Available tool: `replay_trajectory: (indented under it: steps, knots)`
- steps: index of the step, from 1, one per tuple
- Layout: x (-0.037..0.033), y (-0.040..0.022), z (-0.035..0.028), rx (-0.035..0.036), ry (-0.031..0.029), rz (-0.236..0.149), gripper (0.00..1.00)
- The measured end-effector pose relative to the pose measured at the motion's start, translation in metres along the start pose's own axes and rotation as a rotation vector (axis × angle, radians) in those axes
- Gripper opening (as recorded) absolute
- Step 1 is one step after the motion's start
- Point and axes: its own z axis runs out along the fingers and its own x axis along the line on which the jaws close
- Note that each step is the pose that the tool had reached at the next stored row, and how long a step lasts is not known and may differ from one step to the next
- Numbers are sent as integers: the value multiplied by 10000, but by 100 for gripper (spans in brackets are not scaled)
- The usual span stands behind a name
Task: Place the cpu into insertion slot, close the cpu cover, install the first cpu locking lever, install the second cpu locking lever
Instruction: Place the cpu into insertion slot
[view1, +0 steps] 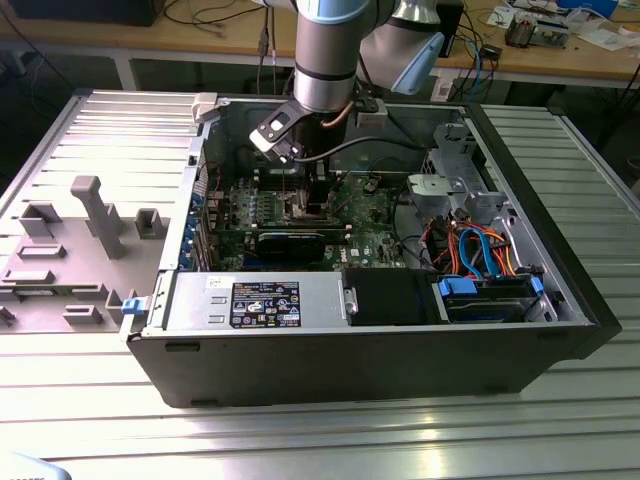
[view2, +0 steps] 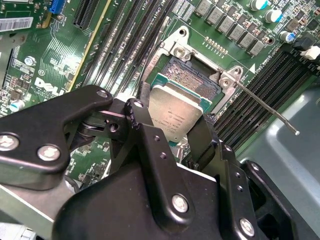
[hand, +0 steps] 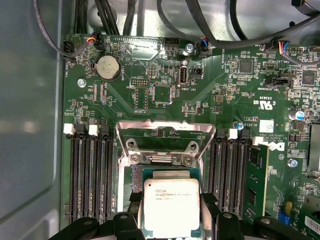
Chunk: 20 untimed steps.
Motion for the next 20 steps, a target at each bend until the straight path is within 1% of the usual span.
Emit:
replay_trajectory:
  steps: [20]
  knots:
    - [1,1,38,0,0,0,55]
